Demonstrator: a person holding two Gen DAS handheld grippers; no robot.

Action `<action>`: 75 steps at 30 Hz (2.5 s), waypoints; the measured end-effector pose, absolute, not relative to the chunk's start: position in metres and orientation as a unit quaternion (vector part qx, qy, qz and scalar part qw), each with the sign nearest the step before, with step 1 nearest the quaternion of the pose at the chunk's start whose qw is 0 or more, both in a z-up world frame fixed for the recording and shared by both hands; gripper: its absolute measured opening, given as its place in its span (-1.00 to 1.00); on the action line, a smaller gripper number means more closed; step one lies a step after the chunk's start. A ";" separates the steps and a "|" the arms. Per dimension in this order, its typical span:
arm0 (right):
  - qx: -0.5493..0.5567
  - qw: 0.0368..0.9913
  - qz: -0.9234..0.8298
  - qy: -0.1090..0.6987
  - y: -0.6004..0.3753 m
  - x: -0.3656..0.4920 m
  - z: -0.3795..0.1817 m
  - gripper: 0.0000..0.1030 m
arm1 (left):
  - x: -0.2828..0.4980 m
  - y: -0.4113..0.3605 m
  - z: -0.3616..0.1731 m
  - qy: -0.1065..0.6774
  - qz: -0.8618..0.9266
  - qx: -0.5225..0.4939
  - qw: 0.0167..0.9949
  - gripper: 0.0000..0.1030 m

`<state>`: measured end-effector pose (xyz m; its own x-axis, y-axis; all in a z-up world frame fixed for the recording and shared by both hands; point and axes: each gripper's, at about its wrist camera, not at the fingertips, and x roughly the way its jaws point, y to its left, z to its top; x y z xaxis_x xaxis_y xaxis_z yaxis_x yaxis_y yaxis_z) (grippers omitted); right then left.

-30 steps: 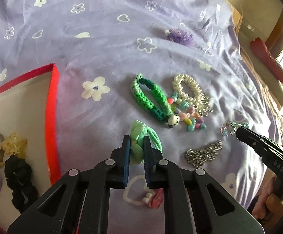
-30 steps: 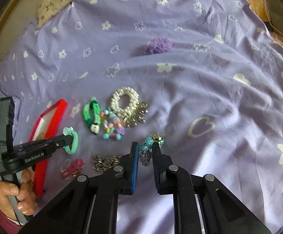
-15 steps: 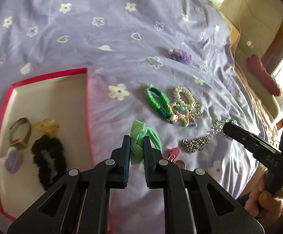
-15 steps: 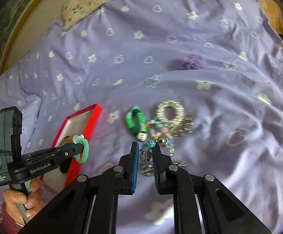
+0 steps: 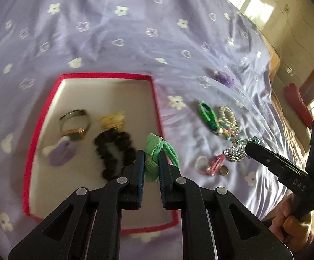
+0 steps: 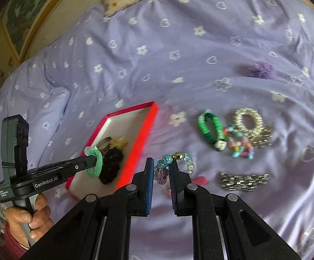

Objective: Organize jewelry
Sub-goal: 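Carry the bow hair tie and beaded bracelet over the box and lower them, then open both tools to release the items and lift away from the box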

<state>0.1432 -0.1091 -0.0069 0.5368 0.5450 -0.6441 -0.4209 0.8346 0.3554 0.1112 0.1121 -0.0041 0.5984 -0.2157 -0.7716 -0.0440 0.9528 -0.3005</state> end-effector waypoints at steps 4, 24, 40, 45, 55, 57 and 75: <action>0.071 0.868 0.291 0.395 -0.091 0.139 -0.005 -0.74 | 0.101 0.127 -0.007 0.445 -0.036 -0.155 0.881 -0.80; 0.034 0.833 0.357 0.420 0.003 0.126 -0.023 -0.74 | 0.063 0.195 -0.023 0.446 0.013 -0.191 0.874 -0.80; 0.010 0.808 0.362 0.464 0.050 0.151 -0.062 -0.74 | 0.082 0.222 -0.066 0.479 0.028 -0.208 0.852 -0.80; 0.006 0.801 0.360 0.478 0.054 0.156 -0.075 -0.74 | 0.088 0.225 -0.078 0.491 0.034 -0.205 0.846 -0.79; 0.002 0.794 0.369 0.483 0.054 0.155 -0.075 -0.68 | 0.090 0.228 -0.084 0.498 0.047 -0.202 0.842 -0.73; 0.002 0.793 0.369 0.484 0.052 0.154 -0.074 -0.66 | 0.089 0.227 -0.084 0.498 0.048 -0.203 0.842 -0.71; 0.024 0.801 0.360 0.478 0.026 0.142 -0.060 -0.51 | 0.080 0.220 -0.070 0.493 0.054 -0.195 0.846 -0.33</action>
